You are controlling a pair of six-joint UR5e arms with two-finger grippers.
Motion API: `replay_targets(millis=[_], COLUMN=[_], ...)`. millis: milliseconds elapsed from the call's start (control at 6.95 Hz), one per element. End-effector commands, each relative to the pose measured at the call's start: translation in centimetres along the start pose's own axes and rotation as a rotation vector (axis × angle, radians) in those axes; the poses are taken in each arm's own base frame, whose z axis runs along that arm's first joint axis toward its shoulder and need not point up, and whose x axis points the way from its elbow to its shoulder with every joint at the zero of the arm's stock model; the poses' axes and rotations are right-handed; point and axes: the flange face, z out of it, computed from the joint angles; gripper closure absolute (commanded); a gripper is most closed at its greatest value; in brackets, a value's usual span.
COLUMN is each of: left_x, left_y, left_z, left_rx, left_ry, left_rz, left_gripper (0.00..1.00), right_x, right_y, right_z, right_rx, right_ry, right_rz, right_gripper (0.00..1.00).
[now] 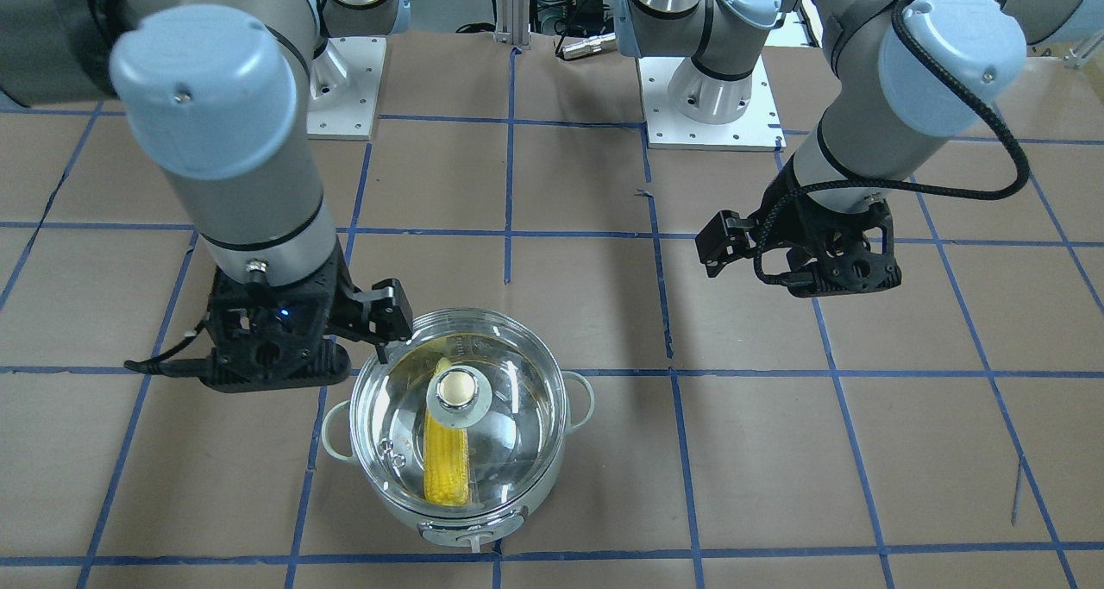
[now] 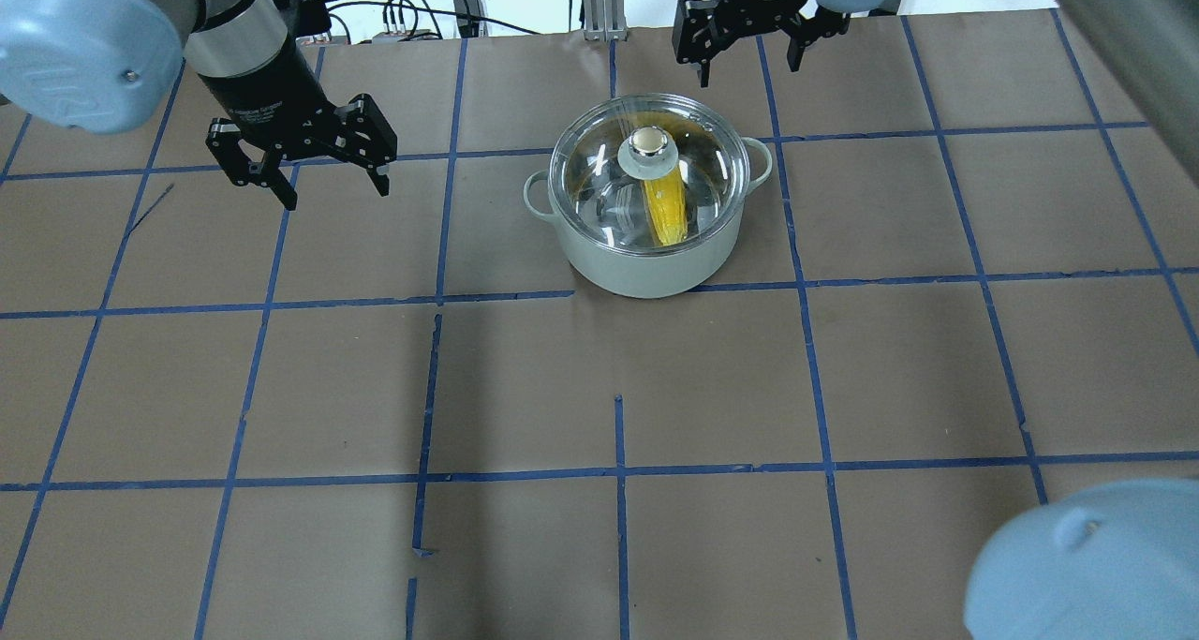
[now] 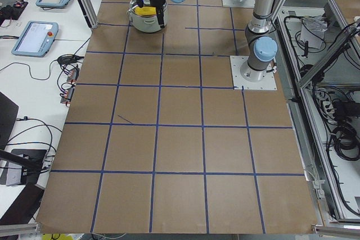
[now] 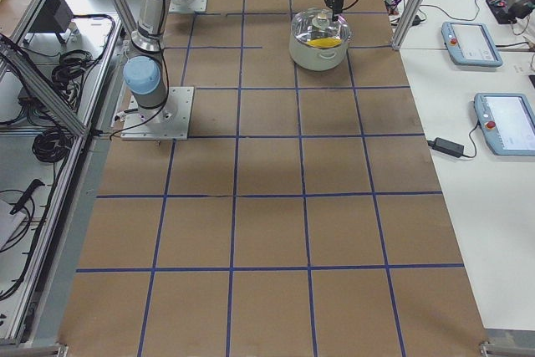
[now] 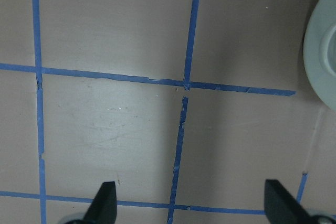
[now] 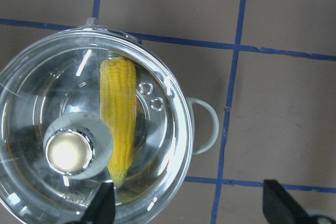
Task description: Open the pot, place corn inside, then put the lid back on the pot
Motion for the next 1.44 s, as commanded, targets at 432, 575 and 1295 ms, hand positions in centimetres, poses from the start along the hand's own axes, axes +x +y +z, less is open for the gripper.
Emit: replay_targets(millis=[432, 575, 1295], left_x=[-0.1, -0.1, -0.6], left_y=[0.2, 0.1, 0.2], left_z=[0.0, 0.0, 0.0], left_rx=[-0.002, 0.000, -0.004], left_ry=[-0.005, -0.003, -0.057], left_rz=[0.016, 0.023, 0.019], left_gripper=[0.00, 0.00, 0.00], right_x=[8.2, 7.9, 7.8], right_y=[11.9, 12.7, 14.5], right_z=[-1.9, -1.6, -4.4], right_rx=[-0.046, -0.057, -0.012], right_ry=[-0.069, -0.058, -0.013], right_rz=[0.059, 0.053, 0.060], right_gripper=[0.00, 0.00, 0.00])
